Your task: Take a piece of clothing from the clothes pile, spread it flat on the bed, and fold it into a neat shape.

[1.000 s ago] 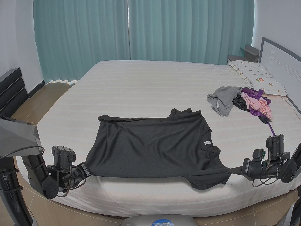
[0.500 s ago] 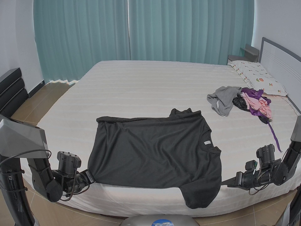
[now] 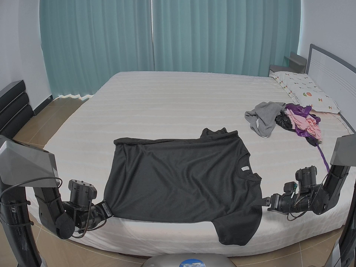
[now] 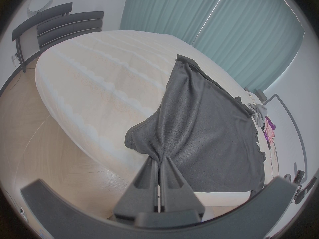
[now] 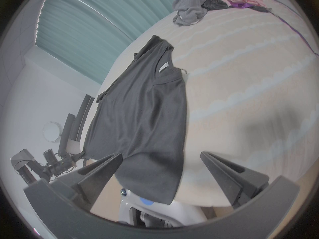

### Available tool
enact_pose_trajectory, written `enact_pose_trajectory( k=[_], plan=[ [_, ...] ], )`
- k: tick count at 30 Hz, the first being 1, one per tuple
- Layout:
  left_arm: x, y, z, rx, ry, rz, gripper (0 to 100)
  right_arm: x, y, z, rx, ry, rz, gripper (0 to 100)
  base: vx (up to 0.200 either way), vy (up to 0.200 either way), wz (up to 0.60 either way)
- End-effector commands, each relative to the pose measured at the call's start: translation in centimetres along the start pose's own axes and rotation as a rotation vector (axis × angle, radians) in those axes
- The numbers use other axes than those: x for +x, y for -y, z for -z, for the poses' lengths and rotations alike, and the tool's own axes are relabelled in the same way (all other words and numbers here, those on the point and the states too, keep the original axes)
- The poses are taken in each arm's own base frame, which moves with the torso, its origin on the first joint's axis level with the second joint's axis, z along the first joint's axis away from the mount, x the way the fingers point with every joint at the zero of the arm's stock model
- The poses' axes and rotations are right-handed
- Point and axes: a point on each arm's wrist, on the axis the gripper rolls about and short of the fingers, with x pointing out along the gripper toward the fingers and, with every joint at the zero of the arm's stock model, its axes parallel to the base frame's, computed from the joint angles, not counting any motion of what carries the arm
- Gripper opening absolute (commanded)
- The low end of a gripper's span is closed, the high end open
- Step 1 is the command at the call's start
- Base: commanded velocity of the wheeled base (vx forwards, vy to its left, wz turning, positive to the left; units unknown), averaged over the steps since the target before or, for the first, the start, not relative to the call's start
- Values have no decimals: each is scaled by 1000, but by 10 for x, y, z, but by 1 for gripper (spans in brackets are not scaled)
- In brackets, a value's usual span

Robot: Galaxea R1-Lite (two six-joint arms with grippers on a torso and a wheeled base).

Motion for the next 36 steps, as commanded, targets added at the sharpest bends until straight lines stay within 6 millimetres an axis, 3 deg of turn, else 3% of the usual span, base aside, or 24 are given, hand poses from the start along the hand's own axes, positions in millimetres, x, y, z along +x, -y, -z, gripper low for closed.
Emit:
enact_pose_trajectory(
  k=[1, 5, 6, 14, 31, 36],
  plan=[
    [0, 0, 0, 0, -1, -1, 0, 17, 9, -2, 7, 2, 35, 100, 0, 0, 0],
    [1, 0, 1, 0, -2, -2, 0, 25, 10, -8, -3, 20, 36, 100, 0, 0, 0],
    [1, 0, 1, 0, -2, -2, 0, 26, 10, -9, -5, 21, 39, 0, 0, 0, 0],
    [4, -2, 3, 1, -13, -11, 0, 25, 14, -5, 0, 37, 78, 0, 0, 0, 0],
    [2, -5, 7, 33, -32, -25, 0, -17, 20, 16, 52, 29, 124, 0, 0, 0, 0],
    [1, -5, 8, 43, -37, -27, 0, -19, 21, 20, 56, 17, 130, 0, 0, 0, 0]
  ],
)
